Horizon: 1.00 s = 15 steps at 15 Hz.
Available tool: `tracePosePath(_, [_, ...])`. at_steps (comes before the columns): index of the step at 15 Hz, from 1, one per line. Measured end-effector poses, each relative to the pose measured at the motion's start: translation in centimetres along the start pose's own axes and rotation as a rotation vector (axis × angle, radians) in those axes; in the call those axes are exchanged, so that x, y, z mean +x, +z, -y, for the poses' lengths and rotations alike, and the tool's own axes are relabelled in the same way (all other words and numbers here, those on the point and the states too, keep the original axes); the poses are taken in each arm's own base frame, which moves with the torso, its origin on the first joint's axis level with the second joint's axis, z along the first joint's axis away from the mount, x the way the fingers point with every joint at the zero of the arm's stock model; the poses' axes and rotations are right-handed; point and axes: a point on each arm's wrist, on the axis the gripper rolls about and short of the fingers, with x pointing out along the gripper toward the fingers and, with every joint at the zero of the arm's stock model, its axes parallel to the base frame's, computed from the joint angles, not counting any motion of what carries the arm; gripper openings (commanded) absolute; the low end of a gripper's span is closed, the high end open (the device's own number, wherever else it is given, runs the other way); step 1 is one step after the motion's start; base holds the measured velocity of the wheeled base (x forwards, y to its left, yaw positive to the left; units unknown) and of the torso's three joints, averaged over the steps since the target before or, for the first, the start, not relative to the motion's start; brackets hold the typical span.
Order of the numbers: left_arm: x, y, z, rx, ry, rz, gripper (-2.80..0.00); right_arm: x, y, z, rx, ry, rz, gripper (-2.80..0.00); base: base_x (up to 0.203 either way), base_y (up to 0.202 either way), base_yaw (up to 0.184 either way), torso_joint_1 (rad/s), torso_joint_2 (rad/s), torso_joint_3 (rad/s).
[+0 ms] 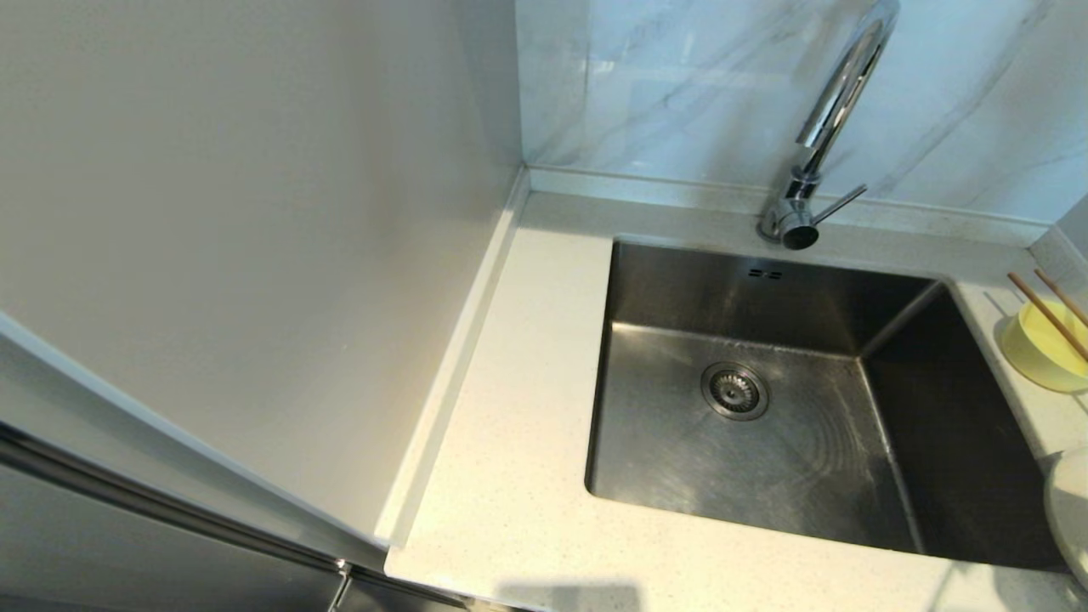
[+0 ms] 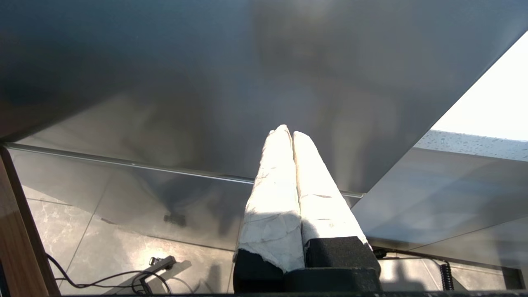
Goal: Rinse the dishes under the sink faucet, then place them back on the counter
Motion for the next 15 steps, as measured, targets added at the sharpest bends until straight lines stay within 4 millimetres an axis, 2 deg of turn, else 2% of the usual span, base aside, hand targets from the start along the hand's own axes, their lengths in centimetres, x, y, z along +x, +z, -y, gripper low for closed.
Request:
tracePosePath(4, [0.0, 0.0, 0.0, 0.000, -0.001, 0.000, -2.80, -4.6, -5.2, 2.4, -0.045, 0.159, -0.019, -2.80, 0.000, 0.000, 0.000, 0.000, 0.00, 0.000])
tracePosePath(7, [0.0, 0.0, 0.0, 0.000, 0.000, 0.000, -2.80, -6.5, -8.8, 3.5, -0.093, 0.318, -0.096, -2.80, 0.000, 0.000, 0.000, 0.000, 0.00, 0.000])
tracePosePath(10, [0.0, 0.0, 0.0, 0.000, 0.000, 0.000, -2.80, -7.2, -12.2, 4.6, -0.163, 0.429, -0.071, -2.80, 0.000, 0.000, 0.000, 0.000, 0.00, 0.000])
tracePosePath(12, [0.0, 0.0, 0.0, 0.000, 0.000, 0.000, -2.80, -6.7, -14.9, 5.1, -0.201, 0.470, -0.018, -2.80, 0.000, 0.000, 0.000, 0.000, 0.00, 0.000])
tracePosePath(15, [0.0, 0.0, 0.0, 0.000, 0.000, 0.000, -2.80, -5.7, -16.3, 5.2, -0.161, 0.389, 0.136, -2.80, 0.000, 0.000, 0.000, 0.000, 0.00, 0.000])
